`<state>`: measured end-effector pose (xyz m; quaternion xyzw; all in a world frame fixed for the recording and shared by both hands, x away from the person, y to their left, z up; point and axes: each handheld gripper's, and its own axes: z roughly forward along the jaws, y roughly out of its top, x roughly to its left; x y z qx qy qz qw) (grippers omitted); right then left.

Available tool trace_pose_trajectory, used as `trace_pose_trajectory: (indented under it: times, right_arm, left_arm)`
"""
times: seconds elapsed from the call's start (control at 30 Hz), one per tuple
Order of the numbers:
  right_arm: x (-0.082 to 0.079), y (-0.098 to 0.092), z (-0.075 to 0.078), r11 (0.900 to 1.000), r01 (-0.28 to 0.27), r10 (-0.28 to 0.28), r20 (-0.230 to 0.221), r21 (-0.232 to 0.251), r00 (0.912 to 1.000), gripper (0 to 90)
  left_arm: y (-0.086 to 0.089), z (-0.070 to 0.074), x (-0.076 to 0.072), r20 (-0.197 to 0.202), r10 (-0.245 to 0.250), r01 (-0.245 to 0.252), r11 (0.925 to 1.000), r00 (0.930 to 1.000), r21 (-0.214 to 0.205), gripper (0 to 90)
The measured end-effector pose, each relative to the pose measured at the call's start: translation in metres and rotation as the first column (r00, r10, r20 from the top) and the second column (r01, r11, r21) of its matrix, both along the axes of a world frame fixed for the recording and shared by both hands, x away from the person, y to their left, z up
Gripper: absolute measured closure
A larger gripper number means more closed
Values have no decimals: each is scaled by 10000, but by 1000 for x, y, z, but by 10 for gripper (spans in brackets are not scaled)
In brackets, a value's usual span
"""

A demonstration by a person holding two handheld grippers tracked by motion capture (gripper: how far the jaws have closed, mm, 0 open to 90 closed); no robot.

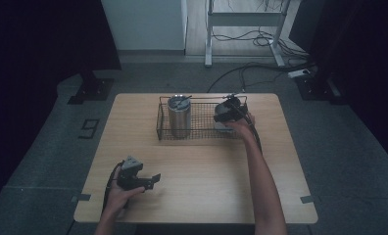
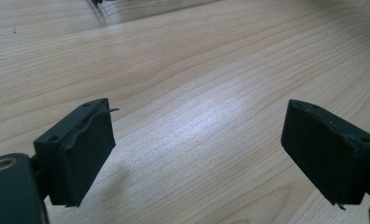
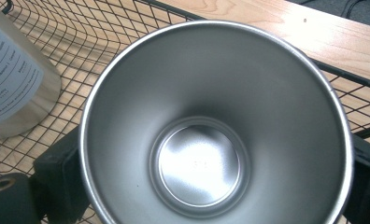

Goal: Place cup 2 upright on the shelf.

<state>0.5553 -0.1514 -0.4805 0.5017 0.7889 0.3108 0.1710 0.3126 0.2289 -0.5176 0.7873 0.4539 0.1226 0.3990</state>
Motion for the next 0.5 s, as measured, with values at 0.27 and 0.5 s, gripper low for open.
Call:
trace_pose_trajectory:
  times: [0.27,0.5]
  right_arm:
    - [-9,-5,20,9951,394,-490,1073,902,9930,29]
    - [-21,-15,36,9895,454,-654,1456,1371,9872,31]
  left_arm:
    - [1,1,0,0,9,-9,10000,10000,3,98]
    - [2,1,-1,5,74,-74,10000,10000,18,98]
